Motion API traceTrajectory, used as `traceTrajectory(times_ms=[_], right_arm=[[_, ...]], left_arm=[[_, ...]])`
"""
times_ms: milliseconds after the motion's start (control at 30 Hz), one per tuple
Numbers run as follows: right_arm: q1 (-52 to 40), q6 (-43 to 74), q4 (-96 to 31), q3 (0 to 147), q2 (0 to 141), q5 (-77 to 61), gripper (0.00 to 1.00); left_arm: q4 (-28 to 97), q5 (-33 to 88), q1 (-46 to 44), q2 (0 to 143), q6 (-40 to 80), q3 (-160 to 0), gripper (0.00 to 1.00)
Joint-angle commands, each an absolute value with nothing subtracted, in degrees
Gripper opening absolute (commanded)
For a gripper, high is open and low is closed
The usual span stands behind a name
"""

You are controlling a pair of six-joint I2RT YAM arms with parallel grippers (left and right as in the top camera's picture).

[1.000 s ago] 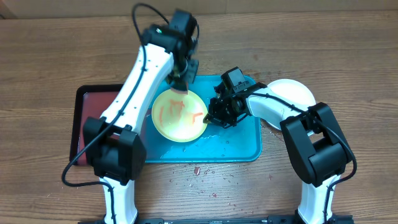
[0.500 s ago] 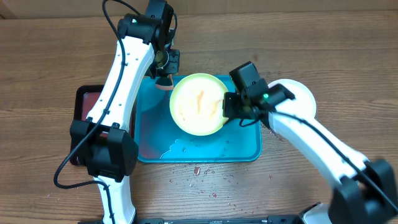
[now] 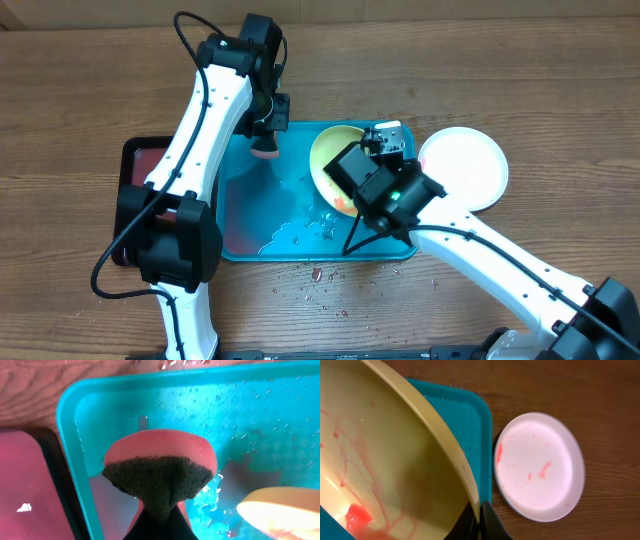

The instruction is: Clean dirty plates on tray and stack at the side

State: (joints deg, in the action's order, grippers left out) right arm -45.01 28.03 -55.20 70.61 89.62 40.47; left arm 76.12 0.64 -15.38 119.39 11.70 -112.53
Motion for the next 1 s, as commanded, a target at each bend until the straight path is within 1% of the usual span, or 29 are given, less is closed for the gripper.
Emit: traceTrajectory(times_ms=[0,467,633,967], right_arm=[[-47.0,28.9,-55.0,70.6,88.3,52.9,0.04],[-56.2,28.9,-55.0,70.6,88.3,85.2,0.04],[-58.7,28.7,-55.0,70.6,88.3,90.1,0.04],[-61.1,28.5,-55.0,70.6,87.2,90.1,0.04]], left_arm=[[75.8,1.1,-15.6,119.7,12.5,-111.0,0.04],[74.9,1.1,-15.6,119.7,12.5,-110.7,0.04],[74.9,1.1,-15.6,119.7,12.5,-110.7,0.04],[75.0,1.1,-15.6,119.7,12.5,-110.7,0.04]])
